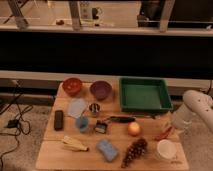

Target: Place pepper in purple bowl

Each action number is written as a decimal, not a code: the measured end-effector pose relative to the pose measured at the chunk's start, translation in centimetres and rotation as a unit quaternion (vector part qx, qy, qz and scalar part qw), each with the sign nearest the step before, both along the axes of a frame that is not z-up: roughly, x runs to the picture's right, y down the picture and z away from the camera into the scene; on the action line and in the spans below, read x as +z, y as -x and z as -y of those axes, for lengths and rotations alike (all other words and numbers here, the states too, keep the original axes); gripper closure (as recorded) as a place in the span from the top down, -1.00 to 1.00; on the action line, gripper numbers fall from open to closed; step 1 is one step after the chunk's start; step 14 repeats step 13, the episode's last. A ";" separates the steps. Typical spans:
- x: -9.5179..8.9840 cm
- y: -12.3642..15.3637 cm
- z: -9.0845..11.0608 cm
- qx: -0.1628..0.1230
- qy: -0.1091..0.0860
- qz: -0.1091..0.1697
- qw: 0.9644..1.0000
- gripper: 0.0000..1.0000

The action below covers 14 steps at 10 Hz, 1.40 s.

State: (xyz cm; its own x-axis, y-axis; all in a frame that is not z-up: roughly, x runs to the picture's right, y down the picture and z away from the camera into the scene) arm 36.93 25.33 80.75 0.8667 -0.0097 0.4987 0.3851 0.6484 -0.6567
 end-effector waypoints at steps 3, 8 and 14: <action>0.0 -0.1 0.1 0.005 -0.003 0.000 1.000 -0.86; -1.5 -1.1 3.0 0.044 -0.031 -0.006 0.999 -0.86; -7.4 0.5 10.1 0.059 -0.110 0.000 0.992 -0.86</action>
